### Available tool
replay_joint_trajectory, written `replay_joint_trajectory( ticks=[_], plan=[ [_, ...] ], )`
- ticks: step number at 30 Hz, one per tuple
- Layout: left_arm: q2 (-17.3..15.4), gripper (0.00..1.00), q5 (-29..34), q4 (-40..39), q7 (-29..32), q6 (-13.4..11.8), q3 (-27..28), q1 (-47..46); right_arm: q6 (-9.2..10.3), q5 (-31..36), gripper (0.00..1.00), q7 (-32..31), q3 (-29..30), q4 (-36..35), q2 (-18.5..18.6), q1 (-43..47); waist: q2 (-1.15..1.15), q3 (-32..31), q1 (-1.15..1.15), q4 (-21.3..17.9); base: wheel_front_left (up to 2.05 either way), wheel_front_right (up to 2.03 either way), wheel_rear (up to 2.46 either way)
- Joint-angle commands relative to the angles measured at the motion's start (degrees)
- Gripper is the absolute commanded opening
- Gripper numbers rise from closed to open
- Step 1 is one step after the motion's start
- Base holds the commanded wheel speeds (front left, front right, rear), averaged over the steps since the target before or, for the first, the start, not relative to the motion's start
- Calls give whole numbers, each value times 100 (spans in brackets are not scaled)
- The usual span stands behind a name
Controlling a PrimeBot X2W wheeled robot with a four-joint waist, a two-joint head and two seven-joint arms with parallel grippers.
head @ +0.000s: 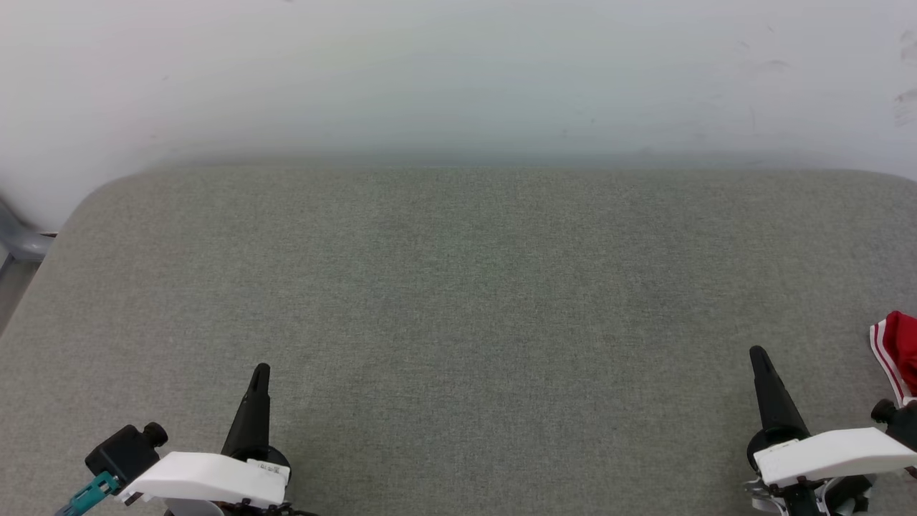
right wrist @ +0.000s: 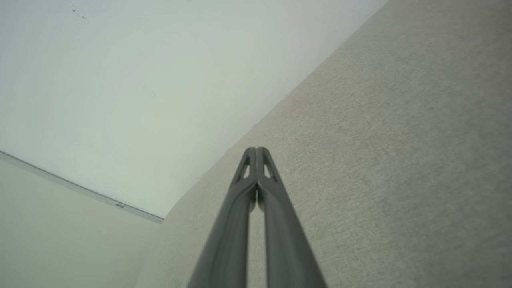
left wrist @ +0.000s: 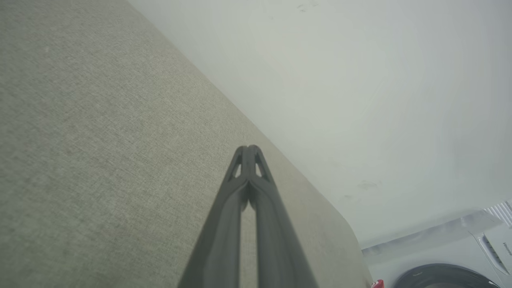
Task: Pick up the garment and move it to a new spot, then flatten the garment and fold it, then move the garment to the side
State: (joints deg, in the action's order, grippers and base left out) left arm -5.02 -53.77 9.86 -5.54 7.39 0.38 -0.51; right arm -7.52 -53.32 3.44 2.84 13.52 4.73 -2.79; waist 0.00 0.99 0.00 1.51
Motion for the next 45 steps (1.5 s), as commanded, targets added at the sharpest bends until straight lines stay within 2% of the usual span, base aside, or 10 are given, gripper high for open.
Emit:
replay_joint_trajectory(
  ticks=[1,21,45],
  plan=[
    [-36,0,-177,-27,44,7,30,-160,2,-173,0,-46,29,-39,-22,-153,0,-1,0,-3,0,0,0],
    [-9,0,-1457,112,370,10,145,-298,2,-1405,0,-363,146,-12,-77,-239,0,-22,0,-41,0,0,0],
    [39,0,-2694,258,706,12,290,-445,3,-2615,0,-682,265,19,-134,-308,0,-47,0,-88,0,0,0]
  ],
)
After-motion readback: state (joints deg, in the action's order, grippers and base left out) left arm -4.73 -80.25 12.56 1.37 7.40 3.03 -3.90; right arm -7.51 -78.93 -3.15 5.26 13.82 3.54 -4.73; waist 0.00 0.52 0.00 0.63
